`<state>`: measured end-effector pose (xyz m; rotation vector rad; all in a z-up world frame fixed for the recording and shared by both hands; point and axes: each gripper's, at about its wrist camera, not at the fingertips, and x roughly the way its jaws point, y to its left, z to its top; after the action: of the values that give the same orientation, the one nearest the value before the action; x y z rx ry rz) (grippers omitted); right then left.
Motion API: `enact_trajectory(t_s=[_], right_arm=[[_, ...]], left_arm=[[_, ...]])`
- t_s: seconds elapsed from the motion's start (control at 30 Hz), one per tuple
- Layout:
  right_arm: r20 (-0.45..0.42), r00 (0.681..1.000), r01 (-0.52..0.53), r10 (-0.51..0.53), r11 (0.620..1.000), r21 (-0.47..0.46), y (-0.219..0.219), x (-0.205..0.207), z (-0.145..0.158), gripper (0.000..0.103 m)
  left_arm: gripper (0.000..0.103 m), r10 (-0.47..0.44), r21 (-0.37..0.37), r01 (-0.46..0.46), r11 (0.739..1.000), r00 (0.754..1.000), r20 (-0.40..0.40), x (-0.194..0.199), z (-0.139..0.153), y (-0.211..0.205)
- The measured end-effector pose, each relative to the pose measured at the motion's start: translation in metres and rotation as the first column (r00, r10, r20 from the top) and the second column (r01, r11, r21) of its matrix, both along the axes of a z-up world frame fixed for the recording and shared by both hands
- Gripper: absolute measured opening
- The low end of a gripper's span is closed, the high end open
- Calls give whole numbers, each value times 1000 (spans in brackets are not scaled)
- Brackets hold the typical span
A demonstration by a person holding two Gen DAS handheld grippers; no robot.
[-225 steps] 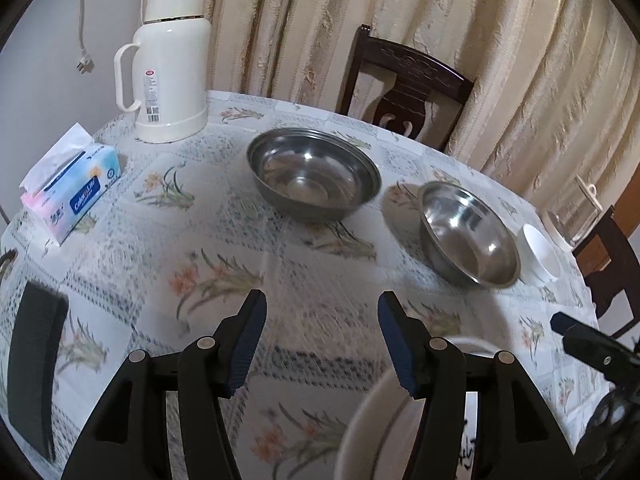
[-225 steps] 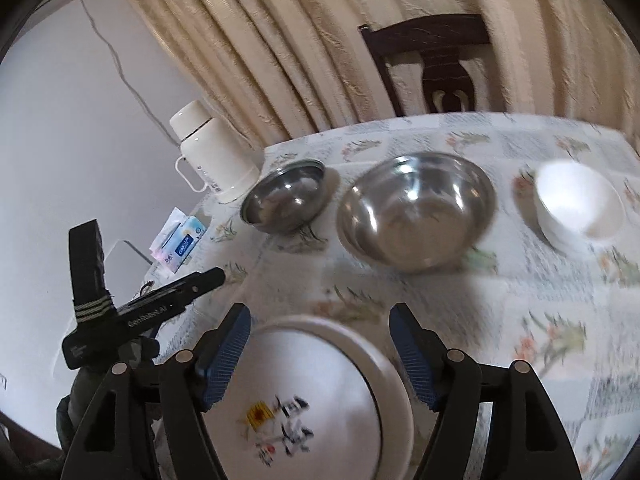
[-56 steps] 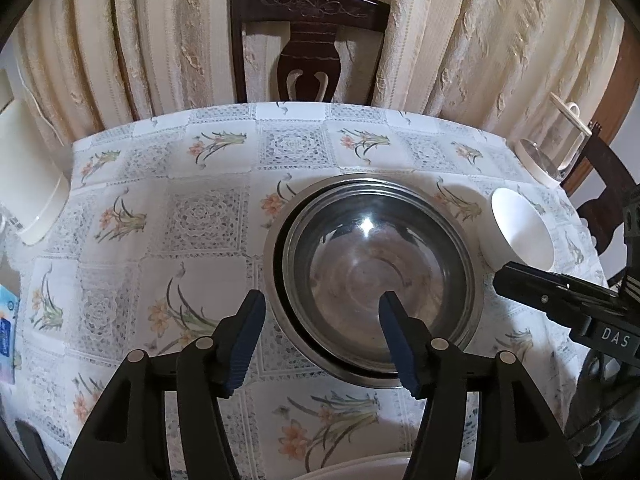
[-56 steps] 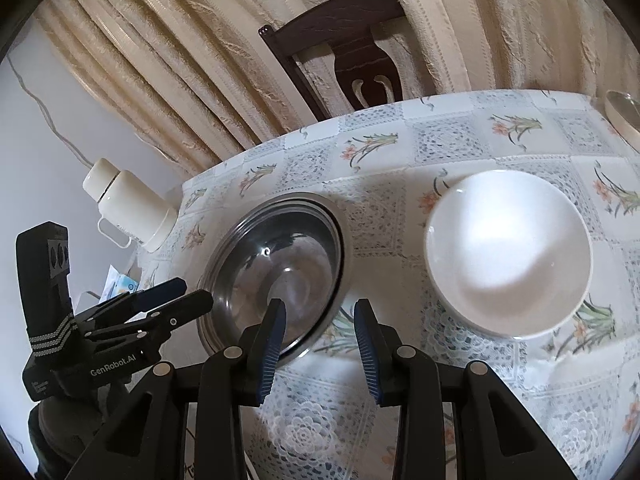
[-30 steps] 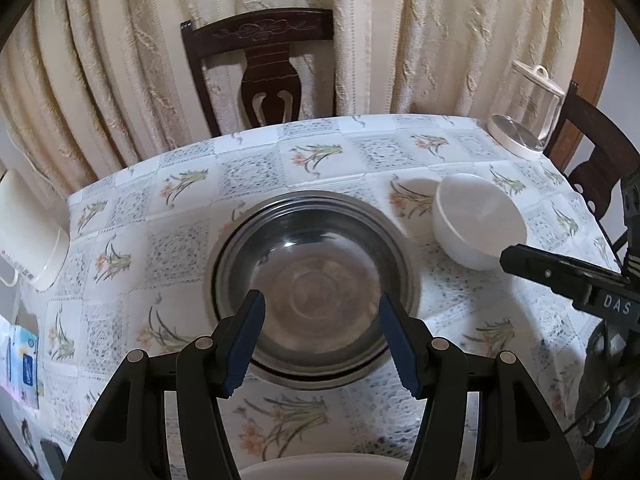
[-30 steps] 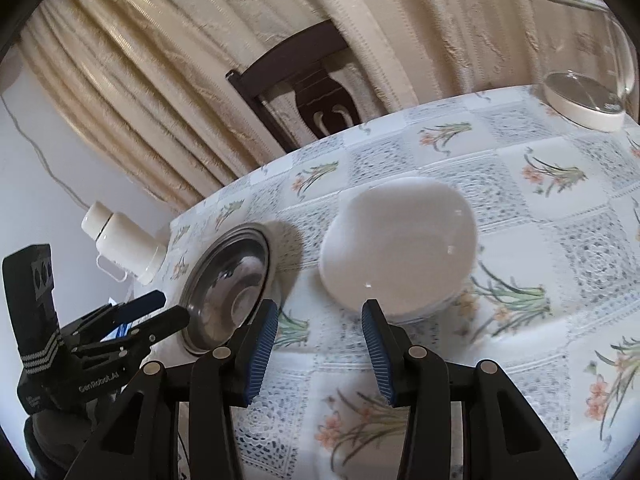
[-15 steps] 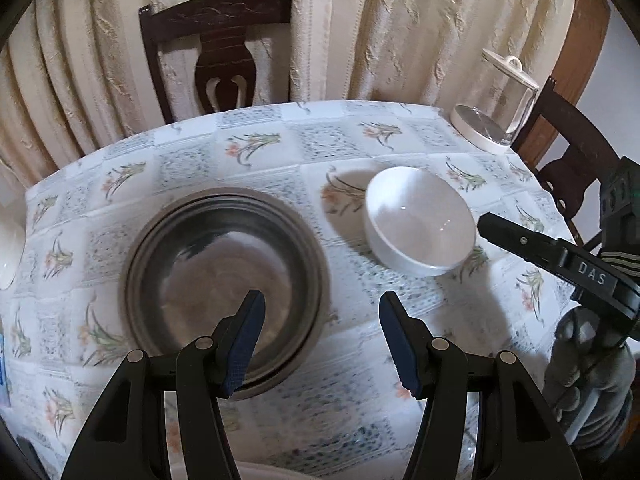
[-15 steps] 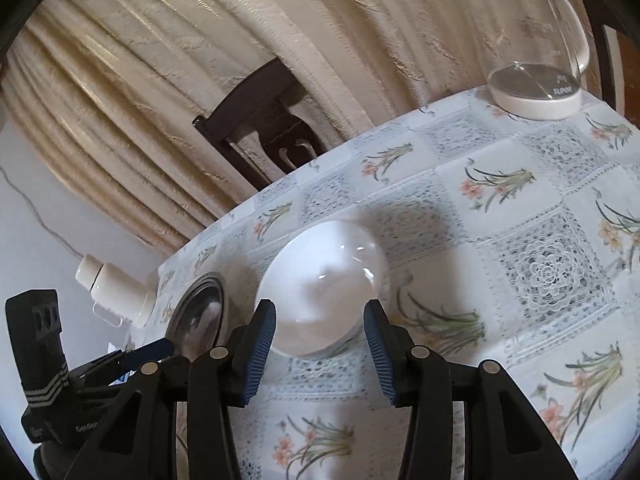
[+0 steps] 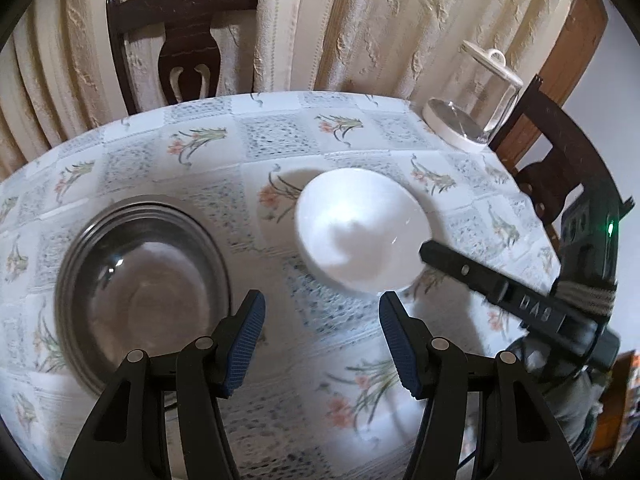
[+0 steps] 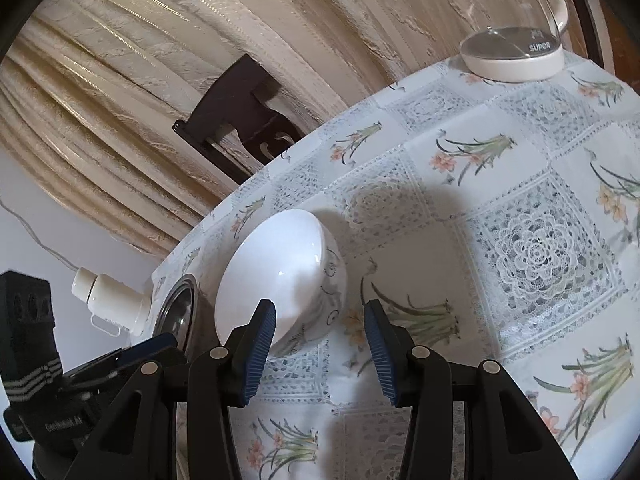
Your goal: Organize plates and bowls
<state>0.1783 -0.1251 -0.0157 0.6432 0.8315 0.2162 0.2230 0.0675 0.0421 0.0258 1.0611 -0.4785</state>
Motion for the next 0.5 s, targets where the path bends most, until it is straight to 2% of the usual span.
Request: enact_trajectory(t_s=[0.2, 0.5], right_arm=[[15, 1000, -19, 18, 999, 36, 0, -1, -1, 49], [6, 999, -44, 44, 998, 39, 12, 3, -11, 49]], left_arm=[[60, 24, -66, -25, 998, 1000, -11, 21, 2, -5], [60, 11, -34, -11, 999, 1000, 0, 55, -7, -22]])
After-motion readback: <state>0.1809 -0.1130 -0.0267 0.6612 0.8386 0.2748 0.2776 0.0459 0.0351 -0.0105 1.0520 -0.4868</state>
